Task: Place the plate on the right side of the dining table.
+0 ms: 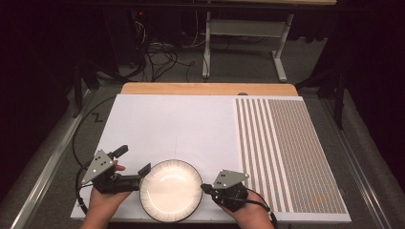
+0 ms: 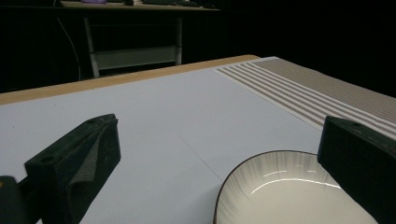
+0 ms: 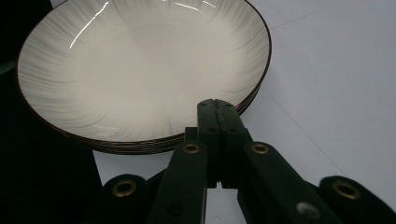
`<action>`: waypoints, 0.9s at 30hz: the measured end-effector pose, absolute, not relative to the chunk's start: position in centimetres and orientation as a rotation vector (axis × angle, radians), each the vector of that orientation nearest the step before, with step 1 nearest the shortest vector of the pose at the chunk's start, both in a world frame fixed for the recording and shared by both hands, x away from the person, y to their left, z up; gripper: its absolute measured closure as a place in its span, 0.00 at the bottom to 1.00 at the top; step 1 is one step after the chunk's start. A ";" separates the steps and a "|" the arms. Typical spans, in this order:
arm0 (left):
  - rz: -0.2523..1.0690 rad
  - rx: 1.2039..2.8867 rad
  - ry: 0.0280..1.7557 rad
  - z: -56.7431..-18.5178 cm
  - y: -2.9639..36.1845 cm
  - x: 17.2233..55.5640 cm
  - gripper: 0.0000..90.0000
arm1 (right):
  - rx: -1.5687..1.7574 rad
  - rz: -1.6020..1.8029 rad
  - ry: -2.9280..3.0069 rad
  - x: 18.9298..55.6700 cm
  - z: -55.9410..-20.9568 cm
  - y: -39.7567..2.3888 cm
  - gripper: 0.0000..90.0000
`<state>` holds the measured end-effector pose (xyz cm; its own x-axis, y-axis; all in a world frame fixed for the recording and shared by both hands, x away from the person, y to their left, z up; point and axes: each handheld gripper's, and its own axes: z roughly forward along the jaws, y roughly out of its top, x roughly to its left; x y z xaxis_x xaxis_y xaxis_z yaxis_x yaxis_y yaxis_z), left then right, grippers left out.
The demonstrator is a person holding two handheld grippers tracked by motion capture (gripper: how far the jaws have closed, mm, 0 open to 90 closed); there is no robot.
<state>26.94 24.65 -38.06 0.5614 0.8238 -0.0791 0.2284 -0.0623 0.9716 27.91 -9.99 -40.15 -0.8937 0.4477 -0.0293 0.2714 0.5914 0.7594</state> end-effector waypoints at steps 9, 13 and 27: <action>0.617 1.602 0.906 -38.1 24.5 27.0 0.00 | 0.578 1.175 2.603 27.9 -40.0 -9.8 1.00; 0.617 1.602 0.904 -38.0 24.5 26.9 0.00 | 0.565 1.157 2.602 27.9 -39.9 -9.6 1.00; 0.617 1.593 0.908 -37.9 24.7 26.9 0.00 | 0.559 1.141 2.604 27.9 -39.9 -9.3 1.00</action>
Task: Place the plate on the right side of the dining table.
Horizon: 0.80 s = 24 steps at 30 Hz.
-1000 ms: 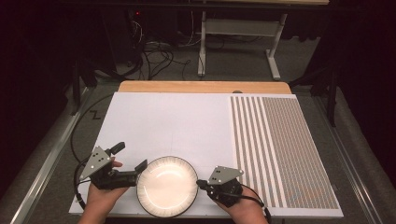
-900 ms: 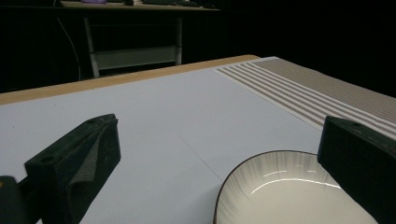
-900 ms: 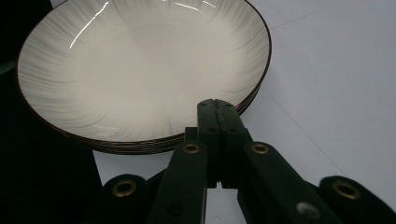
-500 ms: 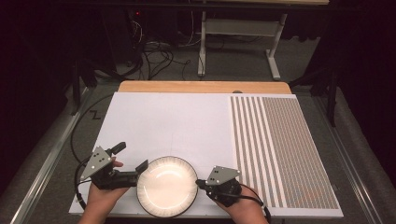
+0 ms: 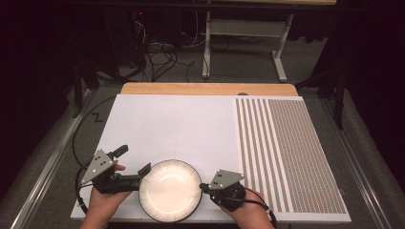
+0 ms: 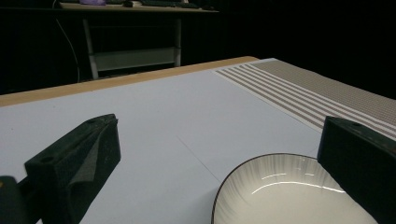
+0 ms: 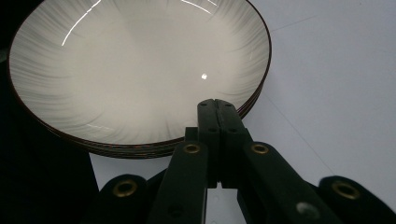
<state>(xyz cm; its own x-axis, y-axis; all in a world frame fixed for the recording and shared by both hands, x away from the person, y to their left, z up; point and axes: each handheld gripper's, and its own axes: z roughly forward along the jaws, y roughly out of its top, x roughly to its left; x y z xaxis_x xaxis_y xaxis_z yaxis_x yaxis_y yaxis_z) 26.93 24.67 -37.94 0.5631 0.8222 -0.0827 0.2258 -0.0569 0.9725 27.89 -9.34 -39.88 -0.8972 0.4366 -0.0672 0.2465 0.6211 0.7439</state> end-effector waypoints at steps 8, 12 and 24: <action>0.615 1.587 0.912 -37.9 24.7 26.9 0.00 | 0.561 1.144 2.611 27.9 -39.9 -9.3 1.00; 0.614 1.585 0.913 -37.9 24.8 26.9 0.00 | 0.559 1.144 2.612 28.0 -39.9 -9.3 1.00; 0.620 1.572 0.912 -37.8 25.1 26.8 0.00 | 0.527 1.131 2.622 27.9 -39.9 -8.5 1.00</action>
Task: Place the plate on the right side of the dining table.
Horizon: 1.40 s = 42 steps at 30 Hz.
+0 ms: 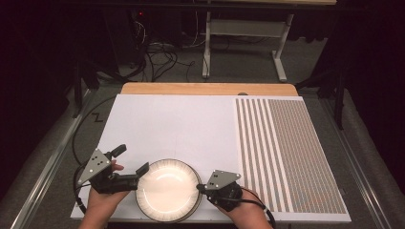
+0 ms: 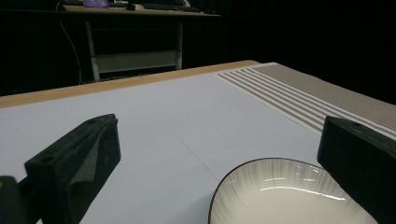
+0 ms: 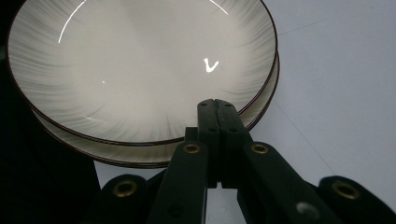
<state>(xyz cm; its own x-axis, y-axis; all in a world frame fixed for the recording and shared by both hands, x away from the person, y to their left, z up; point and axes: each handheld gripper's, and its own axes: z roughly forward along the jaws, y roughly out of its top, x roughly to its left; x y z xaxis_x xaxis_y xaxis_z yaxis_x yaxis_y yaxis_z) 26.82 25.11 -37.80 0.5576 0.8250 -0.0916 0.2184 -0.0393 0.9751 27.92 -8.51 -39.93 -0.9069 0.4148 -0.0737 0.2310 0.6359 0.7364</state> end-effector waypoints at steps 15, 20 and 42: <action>0.628 1.563 0.912 -37.5 25.3 26.7 0.00 | 0.485 1.147 2.651 27.6 -40.2 -6.9 1.00; 0.627 1.562 0.910 -37.4 25.3 26.7 0.00 | 0.486 1.151 2.656 27.7 -40.2 -6.9 1.00; 0.628 1.567 0.911 -37.4 25.3 26.6 0.00 | 0.501 1.165 2.678 27.9 -40.3 -7.1 1.00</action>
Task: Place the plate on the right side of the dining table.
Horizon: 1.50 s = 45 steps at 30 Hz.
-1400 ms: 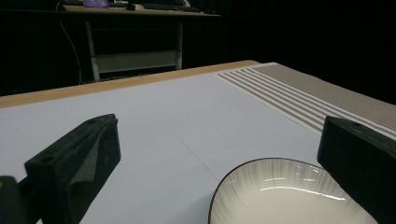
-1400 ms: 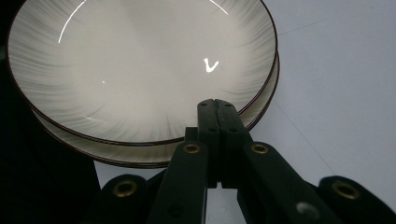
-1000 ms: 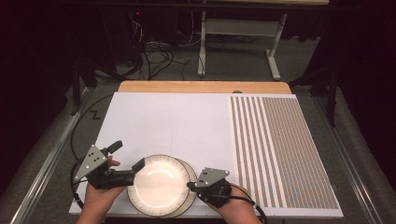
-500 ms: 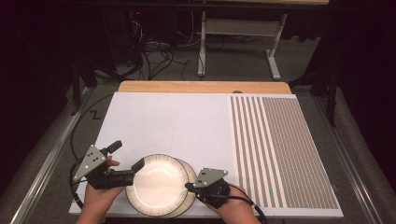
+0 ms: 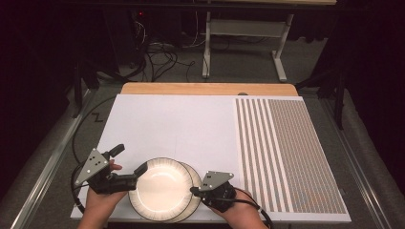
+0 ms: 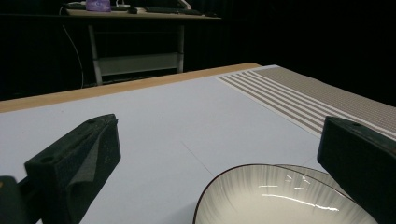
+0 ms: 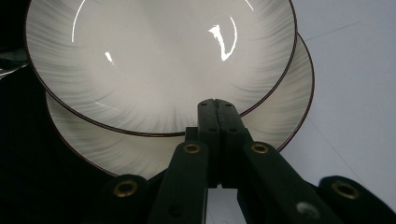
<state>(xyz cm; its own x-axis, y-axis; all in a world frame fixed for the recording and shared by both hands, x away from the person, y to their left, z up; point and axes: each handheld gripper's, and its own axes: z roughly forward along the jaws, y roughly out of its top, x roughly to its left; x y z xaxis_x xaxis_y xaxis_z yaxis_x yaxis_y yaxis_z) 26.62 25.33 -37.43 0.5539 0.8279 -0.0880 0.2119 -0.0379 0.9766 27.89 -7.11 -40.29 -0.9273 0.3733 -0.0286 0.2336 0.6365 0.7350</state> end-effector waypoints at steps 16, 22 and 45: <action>0.629 1.546 0.921 -37.2 25.9 26.6 0.00 | 0.475 1.156 2.698 28.0 -40.7 -5.9 1.00; 0.629 1.537 0.923 -37.1 26.3 26.5 0.00 | 0.455 1.147 2.705 27.9 -40.9 -5.3 1.00; 0.321 1.668 1.038 -36.0 26.7 27.7 0.01 | 0.466 1.140 2.696 28.2 -40.9 -5.3 1.00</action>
<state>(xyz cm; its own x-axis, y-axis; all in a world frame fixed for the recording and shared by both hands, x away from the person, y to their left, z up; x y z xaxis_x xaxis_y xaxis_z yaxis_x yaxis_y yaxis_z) 27.75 26.73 -35.99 0.5806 0.7621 -0.2864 0.4680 -0.0245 0.8834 28.22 -5.25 -40.93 -0.9353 0.3515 -0.0407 0.2156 0.6574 0.7220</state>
